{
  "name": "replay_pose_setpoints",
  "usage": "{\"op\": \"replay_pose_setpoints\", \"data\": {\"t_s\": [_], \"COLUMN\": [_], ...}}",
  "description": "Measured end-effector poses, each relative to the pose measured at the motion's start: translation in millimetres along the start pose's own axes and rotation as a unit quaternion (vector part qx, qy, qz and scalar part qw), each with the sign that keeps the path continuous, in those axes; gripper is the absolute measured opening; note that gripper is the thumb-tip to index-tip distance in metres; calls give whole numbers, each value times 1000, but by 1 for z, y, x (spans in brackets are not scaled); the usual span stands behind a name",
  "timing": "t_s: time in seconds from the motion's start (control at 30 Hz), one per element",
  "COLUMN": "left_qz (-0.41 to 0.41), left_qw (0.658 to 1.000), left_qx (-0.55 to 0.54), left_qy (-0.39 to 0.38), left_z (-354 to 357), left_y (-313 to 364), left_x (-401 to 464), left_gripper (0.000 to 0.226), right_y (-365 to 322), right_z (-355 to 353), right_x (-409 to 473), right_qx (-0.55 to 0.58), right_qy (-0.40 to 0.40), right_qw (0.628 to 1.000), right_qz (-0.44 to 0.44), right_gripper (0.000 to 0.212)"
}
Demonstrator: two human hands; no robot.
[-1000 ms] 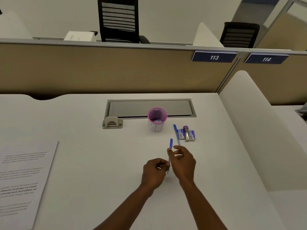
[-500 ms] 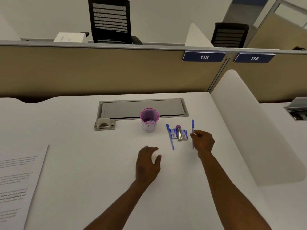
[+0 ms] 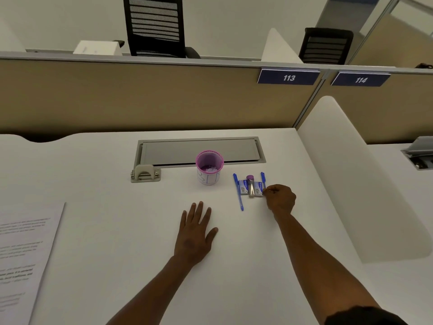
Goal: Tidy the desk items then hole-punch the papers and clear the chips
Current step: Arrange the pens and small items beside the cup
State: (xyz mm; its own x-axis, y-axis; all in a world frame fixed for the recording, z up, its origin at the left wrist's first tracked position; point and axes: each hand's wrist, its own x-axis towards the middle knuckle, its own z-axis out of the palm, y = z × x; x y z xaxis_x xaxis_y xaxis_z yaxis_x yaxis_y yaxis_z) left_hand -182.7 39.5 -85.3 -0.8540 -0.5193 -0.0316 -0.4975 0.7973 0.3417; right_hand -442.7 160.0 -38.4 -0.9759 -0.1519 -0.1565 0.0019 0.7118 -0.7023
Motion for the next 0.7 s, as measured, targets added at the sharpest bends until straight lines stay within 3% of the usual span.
{"op": "replay_pose_setpoints", "data": {"t_s": [0.23,0.47,0.7], "left_qz": [12,14,-19], "left_qw": [1000,999,996], "left_qx": [5,-28,-61], "left_qy": [5,-1,64], "left_z": [3,-4,-8], "left_y": [-5,-6,-14], "left_x": [-5,-5,-28], "left_gripper": [64,67,64], "right_y": [4,6,3], "right_z": [3,0,0], "right_x": [-4,-20,-46], "right_qx": [-10,30,55], "right_qy": [11,81,75], "right_qw": [1000,995,994], "right_qz": [-24,-45,-57], "right_gripper": [17,15,13]}}
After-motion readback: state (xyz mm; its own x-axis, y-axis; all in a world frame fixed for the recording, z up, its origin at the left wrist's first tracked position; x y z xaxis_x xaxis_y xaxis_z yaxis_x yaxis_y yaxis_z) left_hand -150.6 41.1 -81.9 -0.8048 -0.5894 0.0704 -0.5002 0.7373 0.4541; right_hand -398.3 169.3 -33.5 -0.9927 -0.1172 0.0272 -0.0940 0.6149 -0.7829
